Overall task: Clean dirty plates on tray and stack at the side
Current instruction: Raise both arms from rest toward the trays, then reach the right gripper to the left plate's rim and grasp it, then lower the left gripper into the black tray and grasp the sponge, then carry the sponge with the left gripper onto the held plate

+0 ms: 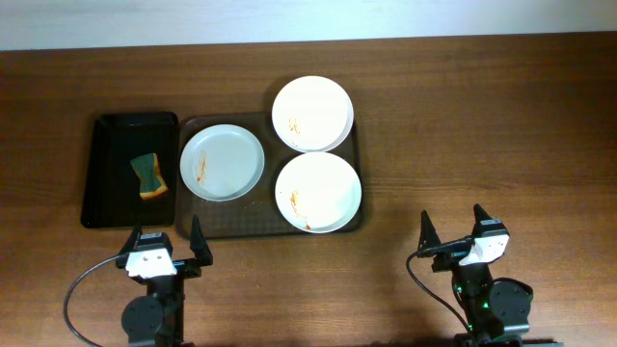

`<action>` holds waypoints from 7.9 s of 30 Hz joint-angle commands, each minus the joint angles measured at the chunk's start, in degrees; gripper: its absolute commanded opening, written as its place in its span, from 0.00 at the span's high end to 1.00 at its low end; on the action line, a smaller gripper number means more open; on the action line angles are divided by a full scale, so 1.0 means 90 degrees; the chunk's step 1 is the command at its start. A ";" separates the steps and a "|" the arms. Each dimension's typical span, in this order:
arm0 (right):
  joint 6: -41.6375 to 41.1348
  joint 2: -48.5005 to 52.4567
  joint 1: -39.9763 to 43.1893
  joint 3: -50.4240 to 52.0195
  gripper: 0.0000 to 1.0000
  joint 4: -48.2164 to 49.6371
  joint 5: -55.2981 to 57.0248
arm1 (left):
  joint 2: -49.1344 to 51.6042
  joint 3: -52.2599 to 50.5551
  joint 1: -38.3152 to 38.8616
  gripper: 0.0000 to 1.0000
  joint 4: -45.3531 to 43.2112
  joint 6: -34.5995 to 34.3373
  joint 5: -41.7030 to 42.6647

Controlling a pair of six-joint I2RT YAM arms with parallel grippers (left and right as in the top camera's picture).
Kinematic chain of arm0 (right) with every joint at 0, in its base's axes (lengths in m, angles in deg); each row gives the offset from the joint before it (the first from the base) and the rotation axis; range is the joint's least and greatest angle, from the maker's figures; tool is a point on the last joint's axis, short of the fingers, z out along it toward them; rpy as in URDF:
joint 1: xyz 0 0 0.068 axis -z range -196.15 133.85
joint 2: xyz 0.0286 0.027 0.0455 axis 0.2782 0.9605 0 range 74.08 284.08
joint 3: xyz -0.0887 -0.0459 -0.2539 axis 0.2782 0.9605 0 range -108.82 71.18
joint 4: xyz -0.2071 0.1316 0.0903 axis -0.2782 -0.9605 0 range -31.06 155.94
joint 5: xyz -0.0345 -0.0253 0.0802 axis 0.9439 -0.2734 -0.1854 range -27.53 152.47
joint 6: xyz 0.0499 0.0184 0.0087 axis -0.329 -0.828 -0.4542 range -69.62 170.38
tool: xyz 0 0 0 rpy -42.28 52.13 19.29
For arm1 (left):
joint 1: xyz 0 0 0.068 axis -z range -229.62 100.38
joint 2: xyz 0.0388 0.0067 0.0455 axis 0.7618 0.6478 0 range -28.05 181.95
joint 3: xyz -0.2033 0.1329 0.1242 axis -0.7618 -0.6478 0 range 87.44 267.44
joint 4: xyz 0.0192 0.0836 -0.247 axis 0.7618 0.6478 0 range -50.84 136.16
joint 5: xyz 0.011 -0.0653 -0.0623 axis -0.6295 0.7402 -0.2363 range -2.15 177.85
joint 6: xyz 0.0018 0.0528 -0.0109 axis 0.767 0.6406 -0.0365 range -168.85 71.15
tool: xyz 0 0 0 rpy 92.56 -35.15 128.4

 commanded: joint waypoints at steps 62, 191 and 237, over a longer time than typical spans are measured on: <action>-0.1224 1.0236 -0.1790 -0.9743 0.02 -0.4163 -0.1865 | 1.1035 1.2446 -0.0563 0.01 0.4809 0.0707 0.0233; -0.3189 1.5470 -0.4068 -1.2456 0.96 -0.3645 -0.0566 | 1.2167 0.9984 -0.1389 0.99 0.5027 -0.0029 0.0675; -0.3189 1.5365 -0.3648 -1.2456 0.96 -0.3740 -0.1086 | 1.3971 1.0027 0.0568 0.99 0.4639 -0.0605 -0.0435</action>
